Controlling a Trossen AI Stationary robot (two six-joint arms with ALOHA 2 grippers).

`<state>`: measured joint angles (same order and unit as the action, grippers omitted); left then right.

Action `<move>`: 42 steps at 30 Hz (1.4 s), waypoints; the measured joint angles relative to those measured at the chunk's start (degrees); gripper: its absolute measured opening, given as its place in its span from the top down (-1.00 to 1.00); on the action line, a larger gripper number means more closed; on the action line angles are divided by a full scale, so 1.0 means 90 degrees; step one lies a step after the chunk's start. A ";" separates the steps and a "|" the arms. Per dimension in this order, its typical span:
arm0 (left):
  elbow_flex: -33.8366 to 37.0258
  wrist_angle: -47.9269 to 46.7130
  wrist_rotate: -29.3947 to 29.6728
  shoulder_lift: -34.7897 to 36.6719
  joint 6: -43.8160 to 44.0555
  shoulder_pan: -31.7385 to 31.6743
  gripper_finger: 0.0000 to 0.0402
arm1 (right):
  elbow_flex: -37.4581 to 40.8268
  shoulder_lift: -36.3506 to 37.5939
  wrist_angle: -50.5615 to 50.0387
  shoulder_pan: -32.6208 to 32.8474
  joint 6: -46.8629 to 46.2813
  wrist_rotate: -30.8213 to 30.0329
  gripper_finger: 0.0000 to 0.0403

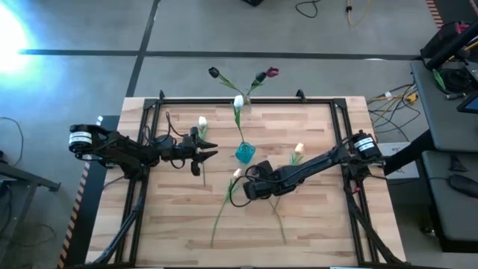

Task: Sort flowers into vase by color
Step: Put the red tulip into the transparent vase

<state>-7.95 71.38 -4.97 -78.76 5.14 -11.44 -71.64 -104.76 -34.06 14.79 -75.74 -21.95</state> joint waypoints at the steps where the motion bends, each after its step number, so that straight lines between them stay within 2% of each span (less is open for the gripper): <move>1: 0.0023 0.0000 0.0005 0.0000 0.0011 0.0000 0.47 | -0.0005 0.0101 -0.0003 0.0000 0.0206 -0.0076 0.93; 8: 0.0281 0.0062 0.0179 -0.0002 0.0241 0.0032 0.47 | 0.0022 0.1228 -0.0078 -0.0002 0.1832 -0.0956 0.94; 15: 0.0316 0.0359 0.0330 -0.0002 0.0223 0.0038 0.47 | 0.0046 0.2362 0.0121 -0.0227 0.4308 -0.1915 0.94; 20: 0.0316 0.0650 0.0330 -0.0002 0.0299 0.0039 0.47 | 0.0064 0.2924 0.1026 -0.0626 0.6238 -0.1881 0.94; 24: 0.0286 0.0819 0.0328 0.0007 0.0321 0.0039 0.47 | 0.0075 0.3204 0.1992 -0.1079 0.7692 -0.1196 0.94; 31: -0.0012 0.0842 0.0328 0.0007 0.0237 -0.0074 0.47 | 0.0090 0.3359 0.3576 -0.2207 0.9492 0.0813 0.94; 36: -0.0192 0.0833 0.0328 0.0007 0.0328 -0.0479 0.55 | 0.0095 0.3328 0.4654 -0.3028 1.0220 0.1896 0.94; 42: -0.0382 0.0811 0.0125 0.0007 0.0349 -0.1029 0.72 | 0.0095 0.3222 0.6085 -0.4025 1.0535 0.3095 0.94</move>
<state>-11.39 78.67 -3.85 -78.70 8.29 -20.70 -70.78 -75.75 20.71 -21.44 19.08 5.90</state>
